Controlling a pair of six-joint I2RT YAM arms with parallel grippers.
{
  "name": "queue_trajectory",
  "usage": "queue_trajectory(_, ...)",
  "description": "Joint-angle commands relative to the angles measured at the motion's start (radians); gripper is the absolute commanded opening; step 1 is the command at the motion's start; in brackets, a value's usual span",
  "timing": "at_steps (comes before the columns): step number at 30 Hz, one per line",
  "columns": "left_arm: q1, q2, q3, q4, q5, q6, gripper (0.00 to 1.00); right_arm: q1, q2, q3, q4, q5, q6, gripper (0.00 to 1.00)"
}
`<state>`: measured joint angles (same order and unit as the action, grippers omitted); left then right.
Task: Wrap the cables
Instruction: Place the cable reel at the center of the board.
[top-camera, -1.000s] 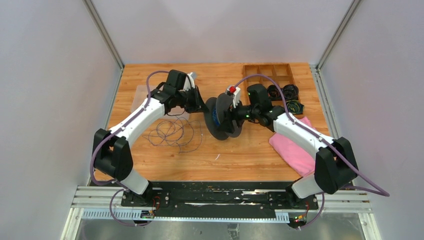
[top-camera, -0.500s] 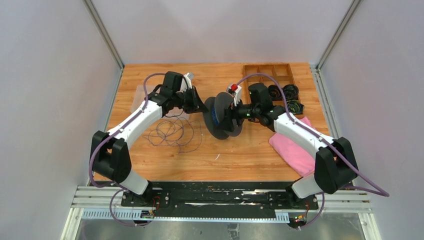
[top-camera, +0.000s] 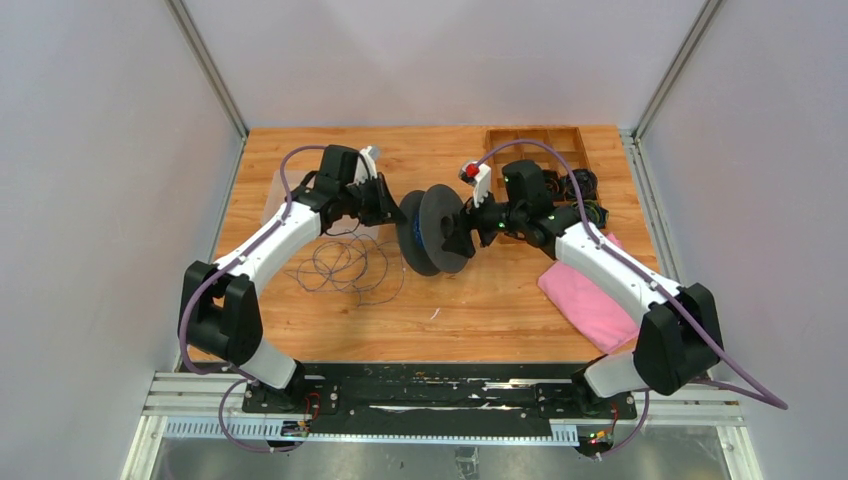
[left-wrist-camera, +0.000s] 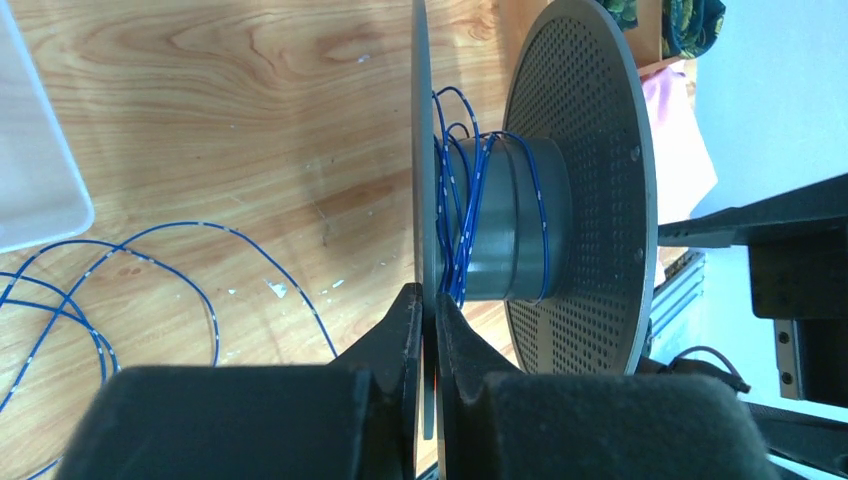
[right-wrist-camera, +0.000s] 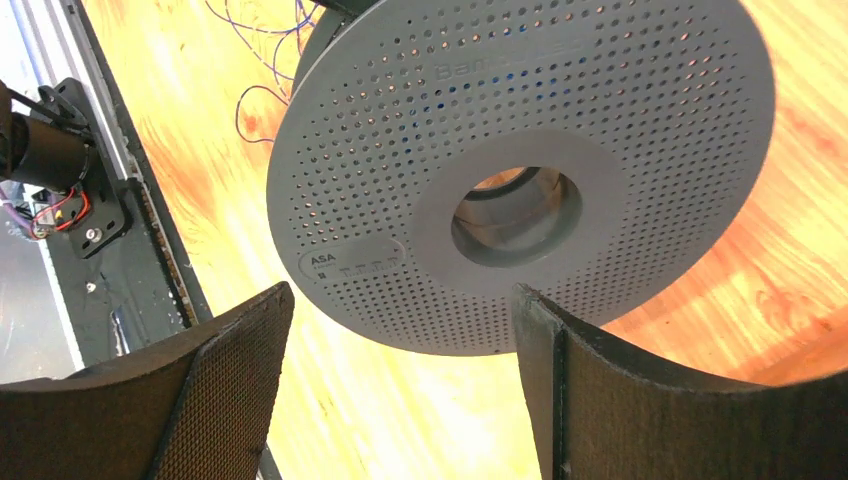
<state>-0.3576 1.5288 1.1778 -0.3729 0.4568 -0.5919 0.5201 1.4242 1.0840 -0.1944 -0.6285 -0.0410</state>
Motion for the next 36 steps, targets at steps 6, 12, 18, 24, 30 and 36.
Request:
queue_trajectory(6,-0.007,-0.051,0.063,-0.025,-0.042,0.060,0.00,-0.015,-0.063,0.056,-0.082,0.069,-0.059,0.79)
queue_trajectory(12,-0.079,-0.072,0.147,-0.152,-0.214,0.144,0.00,-0.015,-0.087,0.055,-0.103,0.128,-0.076,0.80)
queue_trajectory(18,-0.115,-0.099,0.172,-0.176,-0.296,0.177,0.00,-0.015,-0.085,0.039,-0.102,0.128,-0.078,0.80)
queue_trajectory(24,-0.150,-0.110,0.167,-0.172,-0.400,0.243,0.01,-0.016,-0.077,0.038,-0.104,0.132,-0.082,0.80)
queue_trajectory(30,-0.181,-0.117,0.163,-0.163,-0.460,0.277,0.00,-0.015,-0.075,0.032,-0.105,0.127,-0.085,0.80)
queue_trajectory(36,-0.204,-0.098,0.155,-0.145,-0.464,0.281,0.00,-0.017,-0.071,0.015,-0.104,0.132,-0.090,0.80)
